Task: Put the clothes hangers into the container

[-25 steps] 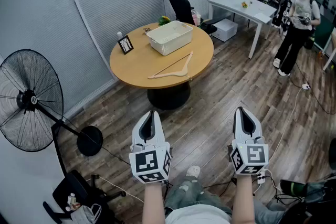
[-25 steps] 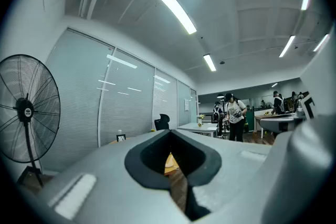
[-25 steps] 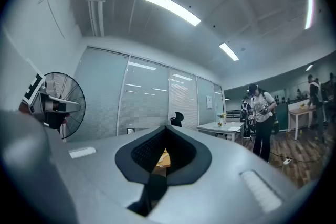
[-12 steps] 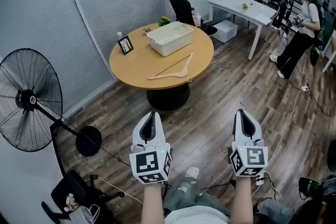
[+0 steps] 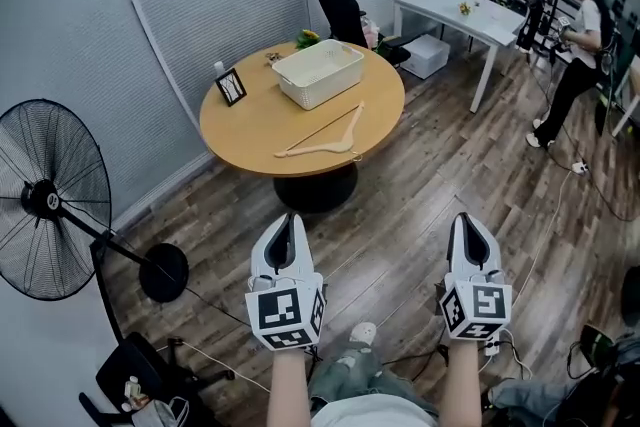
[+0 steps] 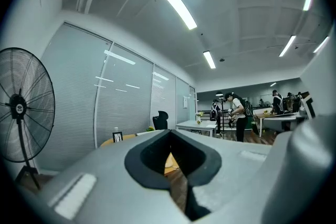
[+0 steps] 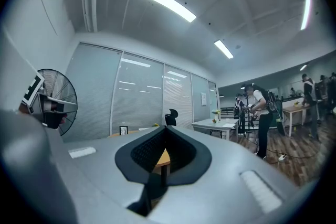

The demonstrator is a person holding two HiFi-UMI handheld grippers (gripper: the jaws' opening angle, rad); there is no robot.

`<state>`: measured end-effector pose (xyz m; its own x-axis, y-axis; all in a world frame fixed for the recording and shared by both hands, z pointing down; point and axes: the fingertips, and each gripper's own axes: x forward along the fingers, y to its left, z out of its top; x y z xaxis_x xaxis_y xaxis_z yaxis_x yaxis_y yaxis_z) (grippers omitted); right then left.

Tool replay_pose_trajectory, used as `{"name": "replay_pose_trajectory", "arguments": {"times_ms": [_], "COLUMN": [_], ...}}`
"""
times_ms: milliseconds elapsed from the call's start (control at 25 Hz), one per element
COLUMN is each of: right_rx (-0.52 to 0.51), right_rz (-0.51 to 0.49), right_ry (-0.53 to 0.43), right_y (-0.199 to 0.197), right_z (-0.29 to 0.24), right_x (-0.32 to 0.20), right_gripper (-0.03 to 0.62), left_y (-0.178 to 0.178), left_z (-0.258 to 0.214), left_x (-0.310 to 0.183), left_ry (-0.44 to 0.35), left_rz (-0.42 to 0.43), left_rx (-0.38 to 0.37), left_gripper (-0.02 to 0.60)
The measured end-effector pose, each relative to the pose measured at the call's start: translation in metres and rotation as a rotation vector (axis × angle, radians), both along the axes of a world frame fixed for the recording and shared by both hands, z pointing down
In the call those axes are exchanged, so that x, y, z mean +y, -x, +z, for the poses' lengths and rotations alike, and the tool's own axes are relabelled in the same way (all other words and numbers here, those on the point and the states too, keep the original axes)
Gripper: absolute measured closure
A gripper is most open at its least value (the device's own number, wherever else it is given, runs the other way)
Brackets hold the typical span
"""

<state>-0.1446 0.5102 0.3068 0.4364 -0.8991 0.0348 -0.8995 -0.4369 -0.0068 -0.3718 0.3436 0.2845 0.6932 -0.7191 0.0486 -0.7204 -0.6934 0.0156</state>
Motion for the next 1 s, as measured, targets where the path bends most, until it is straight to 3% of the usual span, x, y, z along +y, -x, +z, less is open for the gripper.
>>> {"name": "replay_pose_trajectory", "arguments": {"times_ms": [80,320,680,840,1000], "right_rx": [0.001,-0.002,-0.011,-0.01,-0.004], "right_rz": [0.002,0.006,0.016,0.019,0.017], "right_ry": [0.001,-0.002,-0.011,0.0,0.003], "right_y": [-0.008,-0.036,-0.063,-0.071,-0.077], "right_z": [0.0,0.001,0.001,0.004,0.004], "right_x": [-0.011,-0.045,-0.093,-0.1,-0.105], "right_gripper": [0.576,0.576,0.576,0.576,0.576], "left_y": [-0.01,-0.045,-0.087,-0.099,-0.102], "left_z": [0.001,-0.003,-0.001,0.008,0.008], "left_x": [-0.012,-0.044,-0.09,-0.097,-0.102], "left_ry": [0.001,-0.026,-0.033,-0.023,-0.023], "left_rz": [-0.001,0.025,0.056,0.064,0.055], "left_rx": [-0.01,0.009,0.015,-0.014,-0.014], "left_gripper": [0.579,0.468,0.199,0.16,0.158]}}
